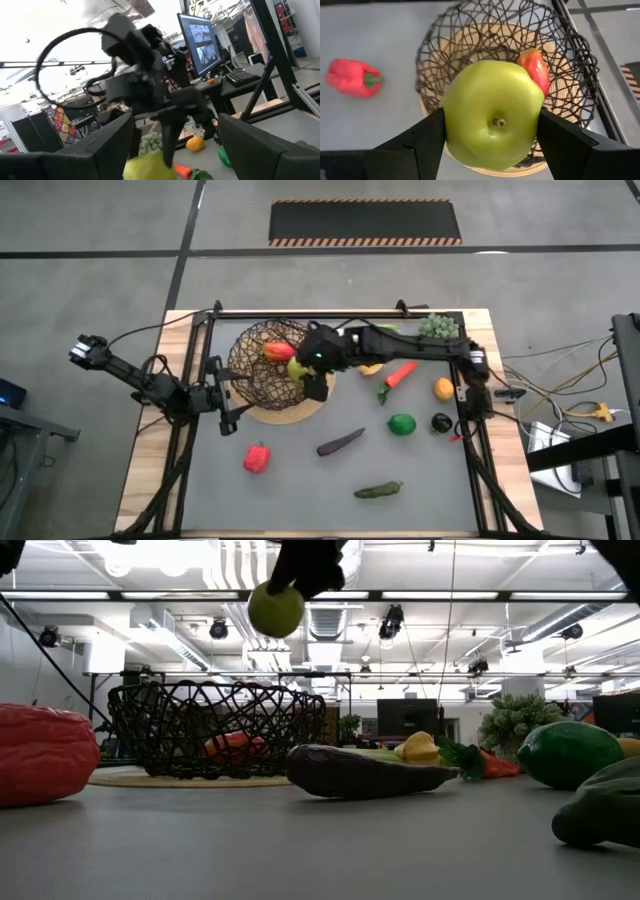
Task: Build produce basket
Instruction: Put the green apple into the black wire basket
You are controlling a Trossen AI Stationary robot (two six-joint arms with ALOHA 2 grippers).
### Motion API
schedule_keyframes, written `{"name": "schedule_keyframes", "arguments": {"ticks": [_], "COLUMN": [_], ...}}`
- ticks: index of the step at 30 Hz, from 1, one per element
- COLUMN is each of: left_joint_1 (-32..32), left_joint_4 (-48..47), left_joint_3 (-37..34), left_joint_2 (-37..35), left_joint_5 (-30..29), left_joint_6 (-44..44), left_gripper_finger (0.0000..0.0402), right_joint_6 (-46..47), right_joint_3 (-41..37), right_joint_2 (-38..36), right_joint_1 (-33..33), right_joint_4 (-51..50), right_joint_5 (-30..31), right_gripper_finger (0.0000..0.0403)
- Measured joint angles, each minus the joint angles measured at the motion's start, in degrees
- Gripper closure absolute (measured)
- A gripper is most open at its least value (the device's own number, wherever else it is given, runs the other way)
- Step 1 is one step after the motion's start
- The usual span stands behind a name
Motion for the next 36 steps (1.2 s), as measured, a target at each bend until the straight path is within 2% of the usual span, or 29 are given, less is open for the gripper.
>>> {"name": "schedule_keyframes", "arguments": {"ticks": [5,11,19,36], "left_joint_1": [0.0,0.01,0.01,0.0], "left_joint_4": [0.01,0.02,0.04,0.02], "left_joint_3": [0.0,0.0,0.0,0.0], "left_joint_2": [0.04,0.07,0.03,0.07], "left_joint_5": [0.0,0.0,0.01,0.01], "left_joint_6": [0.05,0.29,0.32,1.64], "left_gripper_finger": [0.013,0.013,0.013,0.013], "right_joint_6": [-1.24,-3.12,-4.41,-4.82], "right_joint_3": [6.48,10.67,11.19,10.85], "right_joint_2": [5.09,10.41,14.62,18.59], "right_joint_1": [-2.09,-4.18,-6.74,-8.33], "right_joint_4": [-4.05,-5.45,-5.48,-4.4], "right_joint_5": [-1.57,-1.46,-1.64,-1.53], "right_gripper_finger": [0.0141,0.0141,0.0141,0.0141]}}
